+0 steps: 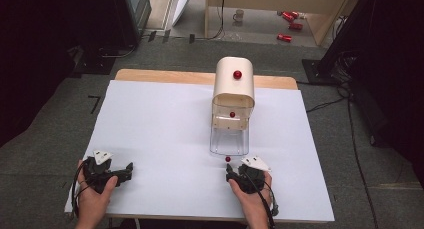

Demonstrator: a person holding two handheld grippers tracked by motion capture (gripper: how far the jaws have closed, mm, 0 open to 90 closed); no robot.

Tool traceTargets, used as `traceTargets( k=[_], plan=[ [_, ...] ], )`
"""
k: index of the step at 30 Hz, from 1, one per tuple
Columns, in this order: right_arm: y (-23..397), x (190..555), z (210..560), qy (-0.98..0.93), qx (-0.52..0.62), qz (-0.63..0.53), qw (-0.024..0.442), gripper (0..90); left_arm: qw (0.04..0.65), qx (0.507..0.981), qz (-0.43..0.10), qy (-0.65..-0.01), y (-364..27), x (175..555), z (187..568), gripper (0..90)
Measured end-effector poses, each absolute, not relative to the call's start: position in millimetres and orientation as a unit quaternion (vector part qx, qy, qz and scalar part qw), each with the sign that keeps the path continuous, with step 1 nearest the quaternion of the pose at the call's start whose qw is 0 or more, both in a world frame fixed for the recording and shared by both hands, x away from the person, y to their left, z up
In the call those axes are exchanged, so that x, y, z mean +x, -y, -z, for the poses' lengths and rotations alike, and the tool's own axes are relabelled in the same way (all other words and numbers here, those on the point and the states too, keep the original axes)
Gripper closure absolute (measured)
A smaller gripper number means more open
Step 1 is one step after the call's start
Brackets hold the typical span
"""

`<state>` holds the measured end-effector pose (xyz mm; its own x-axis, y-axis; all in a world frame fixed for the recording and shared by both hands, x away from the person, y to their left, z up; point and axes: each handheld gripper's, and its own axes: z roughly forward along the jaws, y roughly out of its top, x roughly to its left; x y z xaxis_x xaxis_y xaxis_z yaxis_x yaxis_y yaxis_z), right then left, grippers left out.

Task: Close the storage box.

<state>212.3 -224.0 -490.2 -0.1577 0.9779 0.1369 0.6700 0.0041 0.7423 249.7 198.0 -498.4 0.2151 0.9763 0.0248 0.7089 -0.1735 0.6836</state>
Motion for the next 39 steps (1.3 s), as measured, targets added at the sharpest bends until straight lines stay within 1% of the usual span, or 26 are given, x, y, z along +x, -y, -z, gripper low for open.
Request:
traceTargets(
  k=[3,7,8,9,10,11,17,21,28,39],
  plan=[
    [223,212,489,-0.675,0.605,-0.362,0.216,52.1,0.279,0.728,-0.239,-0.579,-198,250,498,0.0],
    [224,213,487,-0.673,0.602,-0.370,0.219,62.7,0.279,0.728,-0.240,-0.579,-198,250,498,0.0],
    [224,213,486,-0.673,0.601,-0.371,0.219,64.5,0.279,0.728,-0.239,-0.579,-198,250,498,0.0],
    [224,213,486,-0.673,0.601,-0.371,0.219,64.5,0.279,0.728,-0.239,-0.579,-198,250,498,0.0],
    [224,213,486,-0.674,0.600,-0.371,0.219,66.4,0.279,0.728,-0.240,-0.579,-198,250,498,0.0],
    [223,215,486,-0.674,0.600,-0.372,0.219,70.2,0.279,0.728,-0.240,-0.579,-198,250,498,0.0],
    [222,217,486,-0.675,0.596,-0.376,0.219,79.3,0.279,0.728,-0.240,-0.579,-198,250,498,0.0],
    [221,218,483,-0.675,0.594,-0.380,0.215,83.1,0.279,0.728,-0.240,-0.579,-198,250,498,0.0],
    [221,218,481,-0.676,0.592,-0.383,0.213,86.6,0.279,0.728,-0.240,-0.579,-198,250,498,0.0],
    [222,218,473,-0.673,0.587,-0.392,0.218,87.9,0.279,0.728,-0.240,-0.579,-198,250,498,0.0]
  ],
)
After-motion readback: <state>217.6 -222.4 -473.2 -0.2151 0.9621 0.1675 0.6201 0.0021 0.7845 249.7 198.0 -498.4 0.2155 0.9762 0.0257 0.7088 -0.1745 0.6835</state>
